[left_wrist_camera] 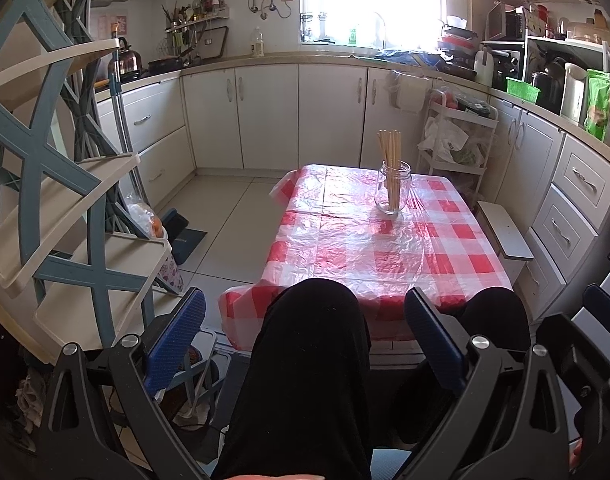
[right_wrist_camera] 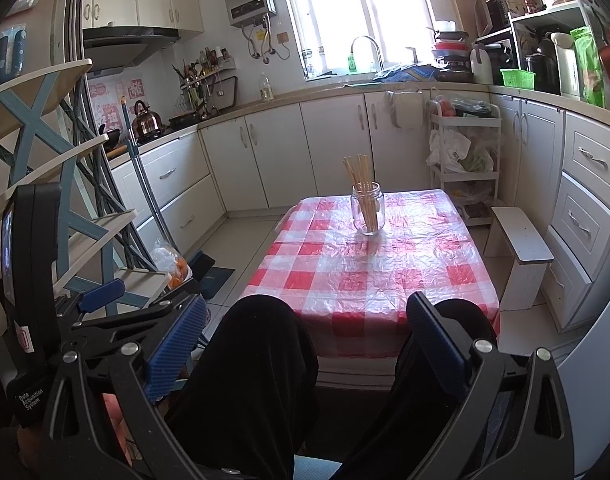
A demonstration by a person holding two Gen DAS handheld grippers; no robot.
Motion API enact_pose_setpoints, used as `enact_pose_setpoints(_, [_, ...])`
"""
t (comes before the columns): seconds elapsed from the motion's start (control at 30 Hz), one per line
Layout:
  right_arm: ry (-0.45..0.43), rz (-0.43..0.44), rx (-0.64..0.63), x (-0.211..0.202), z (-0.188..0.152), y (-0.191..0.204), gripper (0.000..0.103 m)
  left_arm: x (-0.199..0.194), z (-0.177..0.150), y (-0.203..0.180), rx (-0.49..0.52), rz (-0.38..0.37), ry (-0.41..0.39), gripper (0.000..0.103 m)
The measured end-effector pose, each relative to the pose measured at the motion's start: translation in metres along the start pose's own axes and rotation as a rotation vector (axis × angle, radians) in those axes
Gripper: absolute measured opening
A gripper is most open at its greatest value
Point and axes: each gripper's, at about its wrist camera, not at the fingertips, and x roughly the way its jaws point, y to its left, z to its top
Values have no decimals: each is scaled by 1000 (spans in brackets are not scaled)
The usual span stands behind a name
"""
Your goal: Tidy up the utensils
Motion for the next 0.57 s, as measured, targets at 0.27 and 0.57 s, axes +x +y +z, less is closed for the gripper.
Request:
enact_pose_setpoints(0.27, [-58,-6,28,-1,6,-5,96,2,3,-1,24,-3,-43,96])
enact_pose_setpoints(0.57, [-71,-3,18,-4,10,-4,96,5,7,9,-25,-14,-17,96])
